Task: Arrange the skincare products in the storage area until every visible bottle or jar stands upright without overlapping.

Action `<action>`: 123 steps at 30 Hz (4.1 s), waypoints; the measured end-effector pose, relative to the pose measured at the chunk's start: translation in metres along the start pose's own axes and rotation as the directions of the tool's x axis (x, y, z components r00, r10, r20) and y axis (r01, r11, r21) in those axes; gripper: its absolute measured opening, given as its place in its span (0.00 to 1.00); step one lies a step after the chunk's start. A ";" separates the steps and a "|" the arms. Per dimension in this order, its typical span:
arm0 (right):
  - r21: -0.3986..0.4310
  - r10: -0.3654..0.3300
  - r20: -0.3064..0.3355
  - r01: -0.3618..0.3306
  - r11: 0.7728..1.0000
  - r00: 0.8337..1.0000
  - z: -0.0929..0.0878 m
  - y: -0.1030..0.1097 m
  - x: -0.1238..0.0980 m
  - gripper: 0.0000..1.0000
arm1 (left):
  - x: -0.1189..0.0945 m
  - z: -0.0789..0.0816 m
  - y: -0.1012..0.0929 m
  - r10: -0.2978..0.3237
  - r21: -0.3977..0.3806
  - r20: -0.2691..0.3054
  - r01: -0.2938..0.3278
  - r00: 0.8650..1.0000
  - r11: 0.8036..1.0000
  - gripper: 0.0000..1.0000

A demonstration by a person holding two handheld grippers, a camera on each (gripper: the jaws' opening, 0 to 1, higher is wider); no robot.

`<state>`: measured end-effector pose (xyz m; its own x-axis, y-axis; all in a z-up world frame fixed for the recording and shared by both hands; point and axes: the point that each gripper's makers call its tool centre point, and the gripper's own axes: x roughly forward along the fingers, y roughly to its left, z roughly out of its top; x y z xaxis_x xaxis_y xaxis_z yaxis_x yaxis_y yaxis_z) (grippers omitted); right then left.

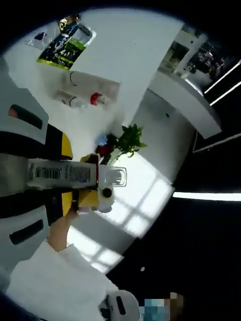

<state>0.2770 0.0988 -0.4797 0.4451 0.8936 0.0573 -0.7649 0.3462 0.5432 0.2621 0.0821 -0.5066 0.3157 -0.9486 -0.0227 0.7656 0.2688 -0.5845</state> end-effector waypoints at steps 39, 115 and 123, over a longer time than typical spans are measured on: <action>-0.514 -0.305 -0.047 0.239 0.824 0.951 -0.003 0.007 0.001 0.22 | -0.002 -0.003 0.013 0.412 0.560 -0.088 -0.297 0.907 0.773 0.17; -0.470 -0.004 -0.117 -0.052 0.881 0.993 0.010 0.046 -0.013 0.22 | 0.020 -0.030 -0.034 -0.046 0.432 -0.335 0.197 0.941 0.880 0.19; -0.524 -0.091 -0.104 0.023 0.851 0.990 0.009 0.033 -0.013 0.22 | 0.020 -0.032 -0.010 0.086 0.518 -0.376 0.132 0.923 0.845 0.22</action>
<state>0.2501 0.0960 -0.4547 0.4618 0.8834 -0.0802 -0.8850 0.4649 0.0249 0.2432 0.0548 -0.5271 0.1468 -0.9149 -0.3761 0.9790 0.1888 -0.0772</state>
